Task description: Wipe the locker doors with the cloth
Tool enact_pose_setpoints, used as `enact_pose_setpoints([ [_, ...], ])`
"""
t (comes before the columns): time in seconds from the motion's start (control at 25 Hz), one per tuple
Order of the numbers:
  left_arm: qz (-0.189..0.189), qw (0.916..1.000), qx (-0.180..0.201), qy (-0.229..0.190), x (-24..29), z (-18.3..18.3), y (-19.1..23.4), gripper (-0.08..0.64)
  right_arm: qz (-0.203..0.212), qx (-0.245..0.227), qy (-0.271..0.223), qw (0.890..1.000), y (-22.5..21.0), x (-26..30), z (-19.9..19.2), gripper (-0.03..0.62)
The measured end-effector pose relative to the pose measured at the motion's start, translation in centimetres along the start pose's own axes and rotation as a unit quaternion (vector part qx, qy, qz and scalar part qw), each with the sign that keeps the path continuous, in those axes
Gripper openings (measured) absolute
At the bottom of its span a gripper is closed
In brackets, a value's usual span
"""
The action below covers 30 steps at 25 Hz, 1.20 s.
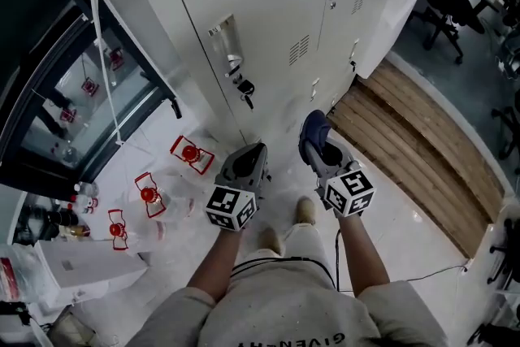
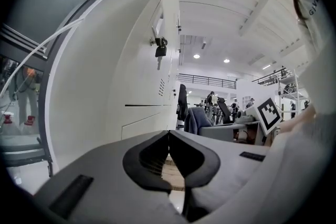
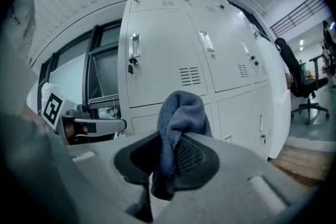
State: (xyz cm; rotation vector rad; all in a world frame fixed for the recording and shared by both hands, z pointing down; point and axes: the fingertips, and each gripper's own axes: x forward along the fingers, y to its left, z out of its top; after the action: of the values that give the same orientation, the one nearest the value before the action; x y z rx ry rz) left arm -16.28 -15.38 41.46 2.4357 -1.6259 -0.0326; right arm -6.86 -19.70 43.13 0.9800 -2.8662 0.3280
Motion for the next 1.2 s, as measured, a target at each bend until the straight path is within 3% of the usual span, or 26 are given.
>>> enact_pose_setpoints([
  [0.44,0.006,0.9998,0.009,-0.018,-4.1,2.9,0.3,-0.002,0.013,-0.035,-0.018,0.999,3.9,-2.5,3.0,0.050],
  [0.72,0.029,0.9990,0.010,-0.033,-6.8,4.2,1.4,-0.002,0.021,-0.042,-0.022,0.999,5.9,-3.5,3.5,0.051],
  [1.2,0.049,0.9979,0.011,-0.039,-8.7,4.8,2.3,-0.002,0.013,-0.041,-0.039,0.998,6.3,-4.4,3.9,0.049],
])
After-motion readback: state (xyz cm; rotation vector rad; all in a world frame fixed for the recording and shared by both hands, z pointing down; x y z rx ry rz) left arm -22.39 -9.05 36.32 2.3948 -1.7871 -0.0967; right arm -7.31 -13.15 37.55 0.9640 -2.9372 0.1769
